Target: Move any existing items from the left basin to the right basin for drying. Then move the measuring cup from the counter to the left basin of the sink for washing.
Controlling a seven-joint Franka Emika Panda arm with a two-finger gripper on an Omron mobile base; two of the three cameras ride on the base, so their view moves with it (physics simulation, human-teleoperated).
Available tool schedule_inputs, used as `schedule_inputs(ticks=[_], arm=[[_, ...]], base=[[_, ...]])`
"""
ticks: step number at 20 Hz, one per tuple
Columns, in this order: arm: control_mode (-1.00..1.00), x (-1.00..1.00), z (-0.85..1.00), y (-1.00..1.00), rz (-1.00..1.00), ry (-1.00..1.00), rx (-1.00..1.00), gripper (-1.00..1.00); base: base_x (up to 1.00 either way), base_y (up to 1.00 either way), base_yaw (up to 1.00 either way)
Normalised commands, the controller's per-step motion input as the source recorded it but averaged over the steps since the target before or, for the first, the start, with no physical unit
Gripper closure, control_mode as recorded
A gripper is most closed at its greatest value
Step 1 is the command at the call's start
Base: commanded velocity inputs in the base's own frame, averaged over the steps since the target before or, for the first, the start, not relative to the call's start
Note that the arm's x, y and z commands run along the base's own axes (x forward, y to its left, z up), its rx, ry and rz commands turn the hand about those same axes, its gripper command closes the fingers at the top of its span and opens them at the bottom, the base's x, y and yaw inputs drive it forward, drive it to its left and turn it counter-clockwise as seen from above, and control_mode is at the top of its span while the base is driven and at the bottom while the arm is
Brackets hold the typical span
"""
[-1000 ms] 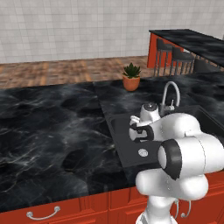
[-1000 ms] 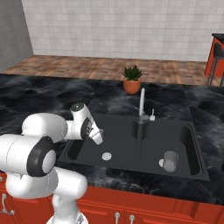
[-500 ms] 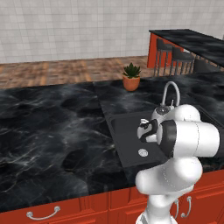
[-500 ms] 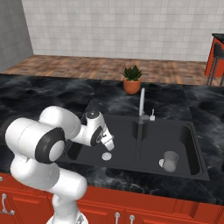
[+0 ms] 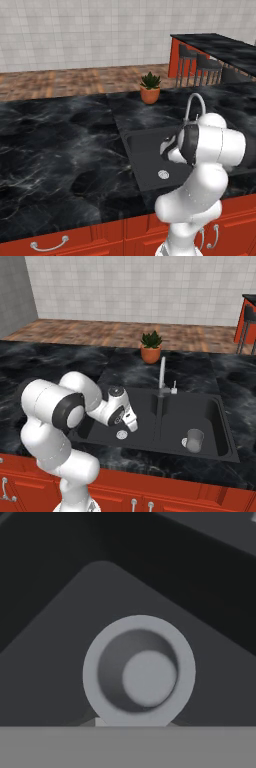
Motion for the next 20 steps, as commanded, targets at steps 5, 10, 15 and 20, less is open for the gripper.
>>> schedule_inputs(ticks=[5, 10, 15, 20], arm=[[-1.00, 0.51, -0.17, -0.02, 0.00, 0.08, 0.00, 1.00], [-1.00, 0.37, -0.21, 0.00, 0.00, 0.01, 0.00, 1.00], [-1.00, 0.17, -0.34, 0.00, 0.00, 0.00, 0.00, 1.00], [-1.00, 0.07, -0.34, 0.00, 0.00, 0.00, 0.00, 1.00]], base=[[0.00, 0.00, 0.00], [0.00, 0.00, 0.00], [0.00, 0.00, 0.00], [0.00, 0.00, 0.00]])
